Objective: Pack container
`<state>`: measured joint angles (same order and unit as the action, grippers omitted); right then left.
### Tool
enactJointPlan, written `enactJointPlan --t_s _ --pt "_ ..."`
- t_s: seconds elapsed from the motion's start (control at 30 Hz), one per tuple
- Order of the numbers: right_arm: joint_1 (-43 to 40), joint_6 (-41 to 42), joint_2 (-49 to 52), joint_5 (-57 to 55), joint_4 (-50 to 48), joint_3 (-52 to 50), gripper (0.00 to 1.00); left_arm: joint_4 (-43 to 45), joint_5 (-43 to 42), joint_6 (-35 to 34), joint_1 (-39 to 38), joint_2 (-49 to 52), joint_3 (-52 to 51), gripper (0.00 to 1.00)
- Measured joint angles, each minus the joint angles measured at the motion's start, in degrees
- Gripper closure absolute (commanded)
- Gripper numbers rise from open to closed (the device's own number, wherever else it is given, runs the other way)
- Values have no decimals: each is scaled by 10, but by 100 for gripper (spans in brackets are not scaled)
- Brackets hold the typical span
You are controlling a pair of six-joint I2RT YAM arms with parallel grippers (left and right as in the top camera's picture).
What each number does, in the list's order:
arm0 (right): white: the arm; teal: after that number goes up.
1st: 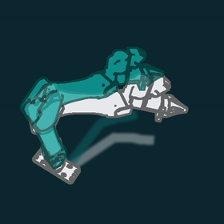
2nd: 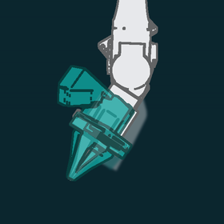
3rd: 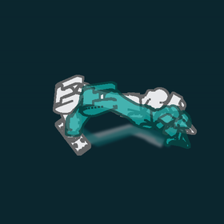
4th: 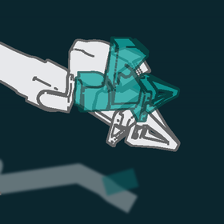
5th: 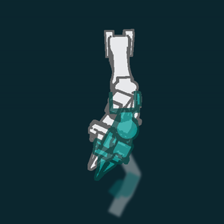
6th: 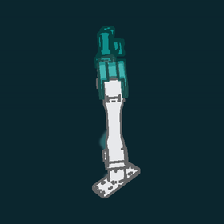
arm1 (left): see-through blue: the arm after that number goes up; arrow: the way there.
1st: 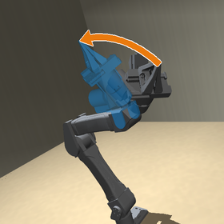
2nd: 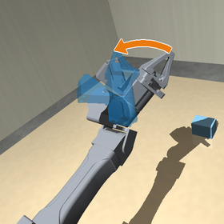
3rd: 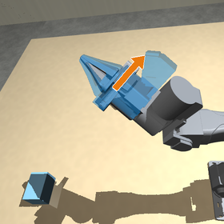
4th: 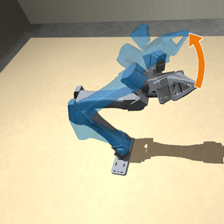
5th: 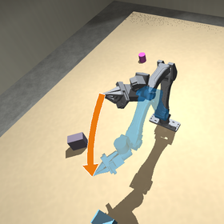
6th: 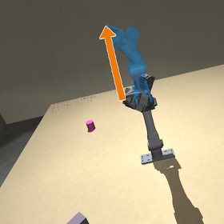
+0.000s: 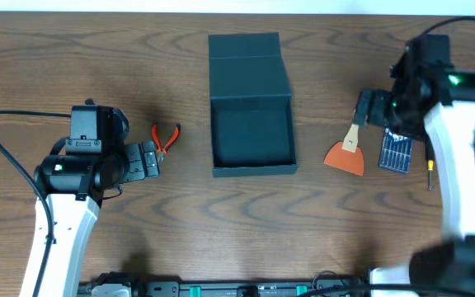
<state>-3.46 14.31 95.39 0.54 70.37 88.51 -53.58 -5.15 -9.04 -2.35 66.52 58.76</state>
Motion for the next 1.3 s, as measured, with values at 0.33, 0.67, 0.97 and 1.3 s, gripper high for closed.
enactJointPlan --t_s 0.33,0.67,0.97,1.3 --pt "-8 -3 190 -11 -76 0 1 0 0 0 0 0 0 2" --pt "-8 -25 250 -32 -148 0 1 0 0 0 0 0 0 2" --pt "-5 -32 280 -36 -173 1 3 0 0 0 0 0 0 2" --pt "-1 -39 283 -28 -187 3 36 0 0 0 0 0 0 1"
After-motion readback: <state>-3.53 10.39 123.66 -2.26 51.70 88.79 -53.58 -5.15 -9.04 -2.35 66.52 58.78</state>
